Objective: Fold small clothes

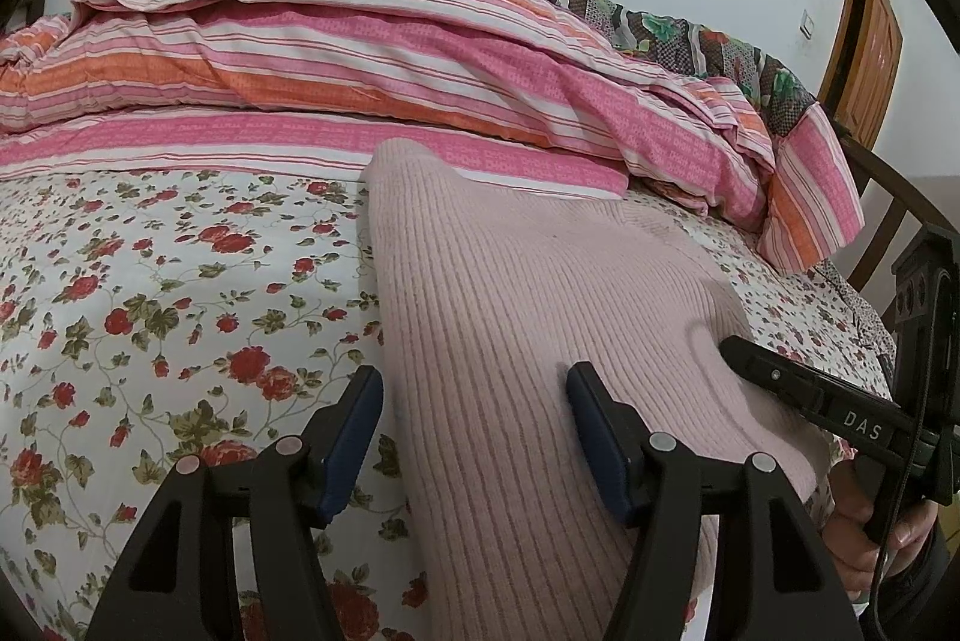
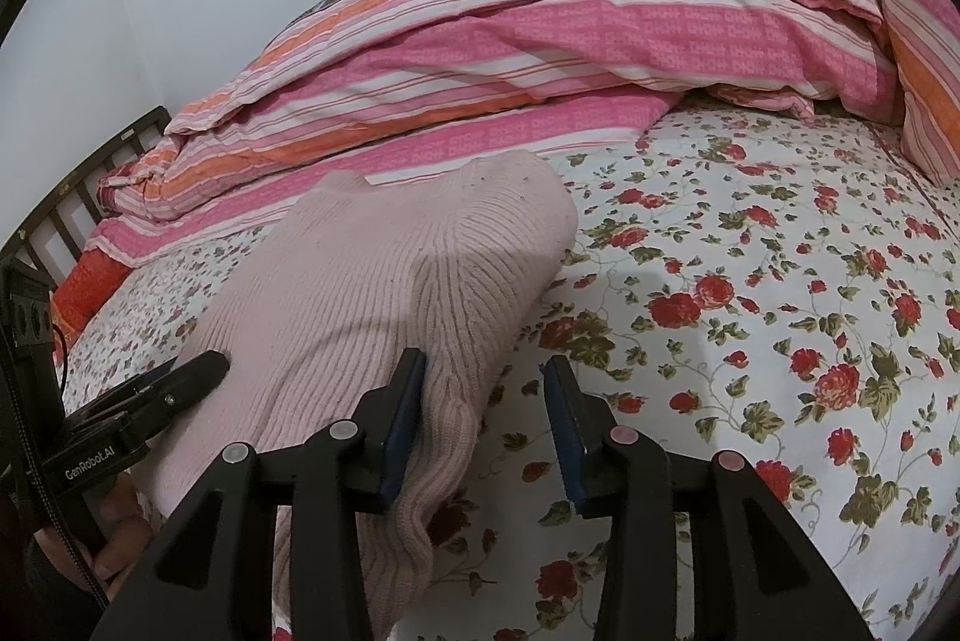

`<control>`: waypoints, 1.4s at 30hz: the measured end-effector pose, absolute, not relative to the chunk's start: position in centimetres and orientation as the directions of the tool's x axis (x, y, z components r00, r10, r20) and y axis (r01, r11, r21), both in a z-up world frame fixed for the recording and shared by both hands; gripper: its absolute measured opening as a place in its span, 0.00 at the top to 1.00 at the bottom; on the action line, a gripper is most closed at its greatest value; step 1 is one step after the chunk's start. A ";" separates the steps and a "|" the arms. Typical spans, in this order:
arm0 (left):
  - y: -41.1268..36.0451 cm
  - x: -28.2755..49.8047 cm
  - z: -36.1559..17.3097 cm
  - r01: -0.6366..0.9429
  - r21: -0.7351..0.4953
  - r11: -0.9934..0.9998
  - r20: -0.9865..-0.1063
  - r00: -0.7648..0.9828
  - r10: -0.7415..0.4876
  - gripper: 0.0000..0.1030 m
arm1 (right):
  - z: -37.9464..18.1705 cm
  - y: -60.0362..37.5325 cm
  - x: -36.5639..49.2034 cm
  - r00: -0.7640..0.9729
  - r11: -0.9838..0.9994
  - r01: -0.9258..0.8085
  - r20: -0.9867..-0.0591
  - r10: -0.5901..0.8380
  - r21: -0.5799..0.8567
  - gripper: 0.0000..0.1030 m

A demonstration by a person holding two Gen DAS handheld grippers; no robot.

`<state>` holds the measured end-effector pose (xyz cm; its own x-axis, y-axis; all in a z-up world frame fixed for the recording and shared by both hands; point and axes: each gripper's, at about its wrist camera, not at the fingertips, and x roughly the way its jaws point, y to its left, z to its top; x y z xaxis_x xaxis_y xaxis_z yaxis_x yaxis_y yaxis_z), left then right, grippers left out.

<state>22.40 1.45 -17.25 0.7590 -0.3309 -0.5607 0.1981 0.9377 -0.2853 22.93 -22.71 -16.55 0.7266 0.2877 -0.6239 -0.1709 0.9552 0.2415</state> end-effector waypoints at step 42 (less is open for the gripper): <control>1.6 22.5 -17.2 0.202 -0.285 0.937 -0.560 0.758 -0.334 0.38 | -16.7 -22.9 22.8 0.727 0.954 -0.163 -0.623 0.288 0.250 0.58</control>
